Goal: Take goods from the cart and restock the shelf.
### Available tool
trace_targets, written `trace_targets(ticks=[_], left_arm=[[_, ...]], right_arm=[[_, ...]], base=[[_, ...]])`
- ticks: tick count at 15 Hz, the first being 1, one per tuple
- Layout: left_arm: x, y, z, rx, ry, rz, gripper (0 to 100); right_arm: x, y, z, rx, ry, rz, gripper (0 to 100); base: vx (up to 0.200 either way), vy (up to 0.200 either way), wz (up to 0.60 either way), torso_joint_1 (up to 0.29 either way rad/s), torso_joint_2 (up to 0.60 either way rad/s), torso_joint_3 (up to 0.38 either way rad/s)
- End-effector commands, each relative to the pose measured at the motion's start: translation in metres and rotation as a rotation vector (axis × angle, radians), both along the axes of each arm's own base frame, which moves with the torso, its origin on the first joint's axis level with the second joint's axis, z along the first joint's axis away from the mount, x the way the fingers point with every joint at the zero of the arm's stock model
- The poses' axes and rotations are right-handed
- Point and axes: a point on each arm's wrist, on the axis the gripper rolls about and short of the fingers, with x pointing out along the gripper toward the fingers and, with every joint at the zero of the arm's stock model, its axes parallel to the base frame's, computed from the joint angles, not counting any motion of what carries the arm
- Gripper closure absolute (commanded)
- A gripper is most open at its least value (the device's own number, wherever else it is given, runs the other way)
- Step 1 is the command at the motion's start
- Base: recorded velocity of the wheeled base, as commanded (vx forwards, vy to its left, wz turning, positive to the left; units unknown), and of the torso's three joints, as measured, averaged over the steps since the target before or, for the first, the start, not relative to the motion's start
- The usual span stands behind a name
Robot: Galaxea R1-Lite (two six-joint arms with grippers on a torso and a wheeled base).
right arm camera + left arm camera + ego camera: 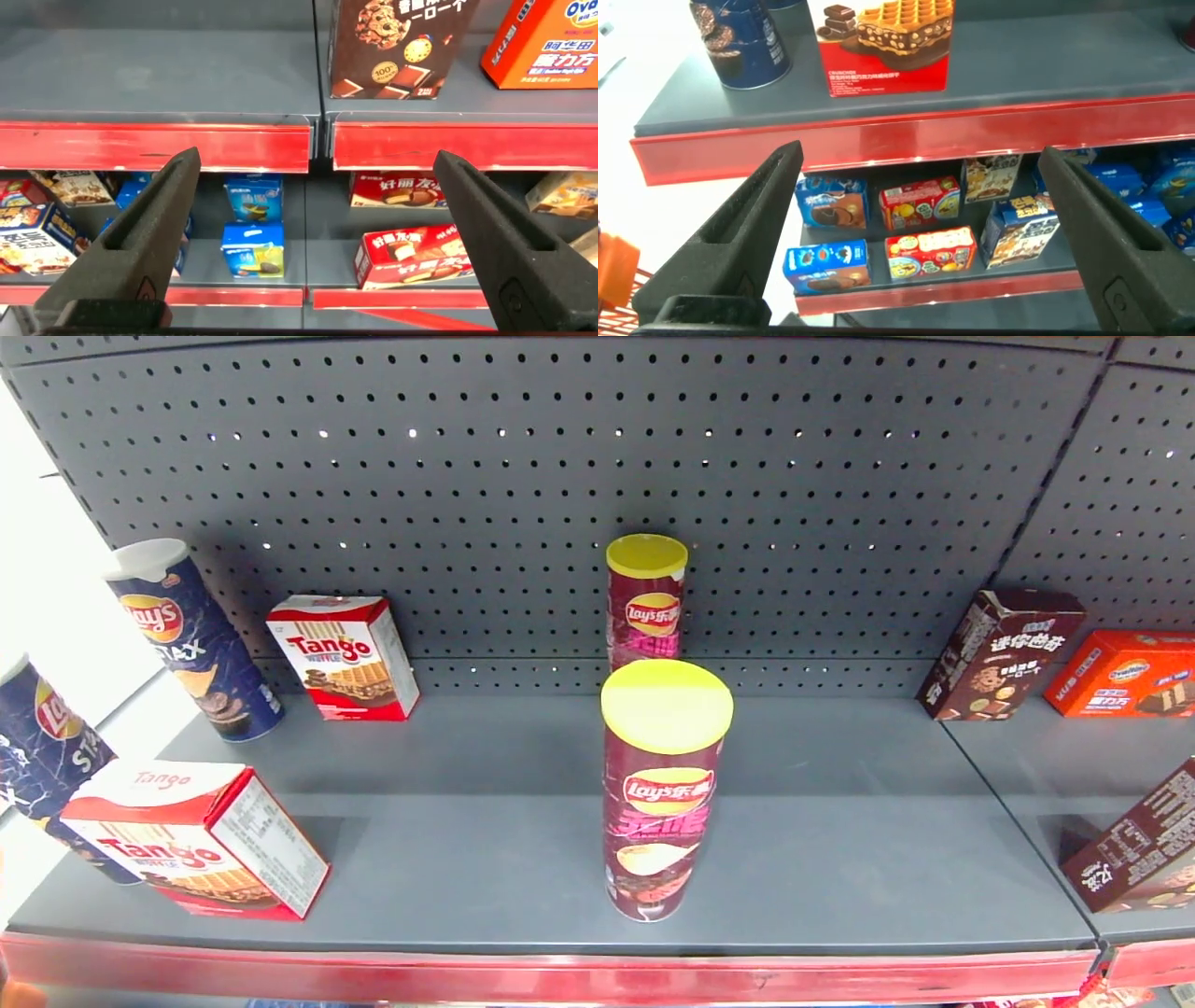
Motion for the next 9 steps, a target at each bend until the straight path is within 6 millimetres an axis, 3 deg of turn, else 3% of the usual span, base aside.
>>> trace_targets(ticks=[1,9], left_arm=[[0.0,0.0,0.0,0.0,0.0,0.0,0],[0.0,0.0,0.0,0.0,0.0,0.0,0]], right_arm=[[0.0001,0.0,0.0001,-0.003,0.001,0.0,0],[0.0001,0.0,0.0001,-0.004,0.001,0.0,0]], base=[[0.0,0.0,0.0,0.0,0.0,0.0],[0.0,0.0,0.0,0.0,0.0,0.0]])
